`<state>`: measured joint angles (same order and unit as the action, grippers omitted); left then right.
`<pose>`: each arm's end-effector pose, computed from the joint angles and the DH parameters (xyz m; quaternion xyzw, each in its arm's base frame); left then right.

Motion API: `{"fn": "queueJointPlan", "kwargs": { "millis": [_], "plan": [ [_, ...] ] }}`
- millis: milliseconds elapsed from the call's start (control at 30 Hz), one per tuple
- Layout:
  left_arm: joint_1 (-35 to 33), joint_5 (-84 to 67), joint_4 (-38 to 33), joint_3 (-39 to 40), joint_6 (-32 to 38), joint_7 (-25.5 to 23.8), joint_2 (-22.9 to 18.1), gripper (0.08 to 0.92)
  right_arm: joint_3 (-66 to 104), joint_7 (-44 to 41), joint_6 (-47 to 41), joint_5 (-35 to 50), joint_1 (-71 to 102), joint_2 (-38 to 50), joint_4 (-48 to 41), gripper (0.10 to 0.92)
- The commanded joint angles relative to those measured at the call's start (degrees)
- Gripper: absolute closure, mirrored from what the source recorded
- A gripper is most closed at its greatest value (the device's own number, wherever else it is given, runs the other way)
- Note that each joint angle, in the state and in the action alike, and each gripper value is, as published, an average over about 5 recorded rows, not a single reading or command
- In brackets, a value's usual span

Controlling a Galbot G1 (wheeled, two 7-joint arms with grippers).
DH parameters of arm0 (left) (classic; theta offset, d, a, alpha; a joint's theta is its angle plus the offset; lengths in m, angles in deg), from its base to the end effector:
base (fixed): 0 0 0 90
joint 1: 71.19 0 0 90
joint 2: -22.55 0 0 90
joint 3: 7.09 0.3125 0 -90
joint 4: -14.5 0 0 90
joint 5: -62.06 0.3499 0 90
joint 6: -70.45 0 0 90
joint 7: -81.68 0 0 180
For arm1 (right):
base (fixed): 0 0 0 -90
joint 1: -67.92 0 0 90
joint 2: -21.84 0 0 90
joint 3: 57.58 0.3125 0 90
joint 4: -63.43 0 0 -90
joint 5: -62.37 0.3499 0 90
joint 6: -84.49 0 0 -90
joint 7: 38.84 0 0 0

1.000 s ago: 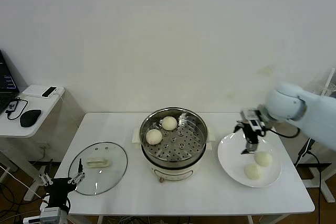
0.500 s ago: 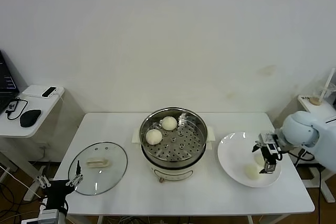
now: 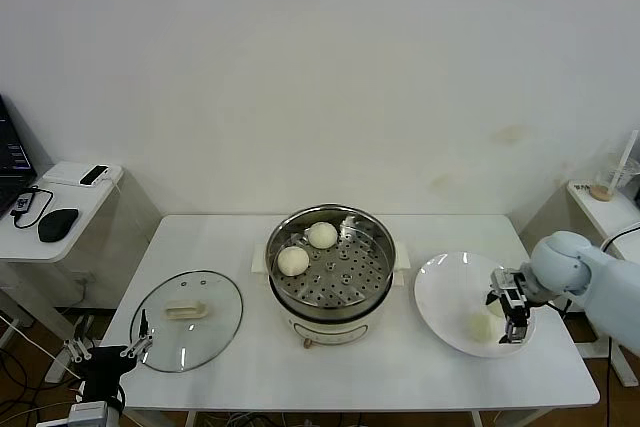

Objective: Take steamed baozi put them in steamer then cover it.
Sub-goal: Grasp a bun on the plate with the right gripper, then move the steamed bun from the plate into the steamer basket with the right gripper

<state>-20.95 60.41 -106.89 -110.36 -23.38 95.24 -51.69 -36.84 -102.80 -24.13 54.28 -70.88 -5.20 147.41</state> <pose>0.1552 0.1014 -0.2680 0.1360 -0.9732 -0.1719 0.0689 0.4187 -0.1631 -0.2028 0.4796 -0.5341 0.5183 0.4649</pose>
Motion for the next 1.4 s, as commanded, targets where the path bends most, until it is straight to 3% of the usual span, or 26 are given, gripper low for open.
{"fn": "queueJointPlan", "kwargs": {
  "millis": [33,400,667,1000,1400],
  "plan": [
    [0.0,0.0,-0.2,-0.2,-0.1,0.0,0.1,0.177,1.8,0.3,0.4,-1.3,2.5,-2.2,-3.3,0.203],
    [-0.3,-0.1,-0.3,-1.0,0.0,0.0,0.0,0.177,1.3,0.9,-0.1,-1.5,2.1,-5.2,-4.9,0.206],
    [-0.3,-0.1,-0.3,-1.0,0.0,0.0,-0.2,0.177,0.9,0.8,-0.8,-1.8,2.1,-4.9,-5.1,0.264],
    [-0.5,-0.3,-0.4,-1.1,0.1,0.1,-0.2,0.177,1.3,0.6,-1.2,-2.1,2.1,-5.1,-5.1,0.407],
    [0.3,-0.3,-0.2,-0.6,0.0,0.0,-0.1,0.177,-1.9,-1.8,-1.5,2.1,-9.1,-1.4,-0.8,0.417]
  ]
}}
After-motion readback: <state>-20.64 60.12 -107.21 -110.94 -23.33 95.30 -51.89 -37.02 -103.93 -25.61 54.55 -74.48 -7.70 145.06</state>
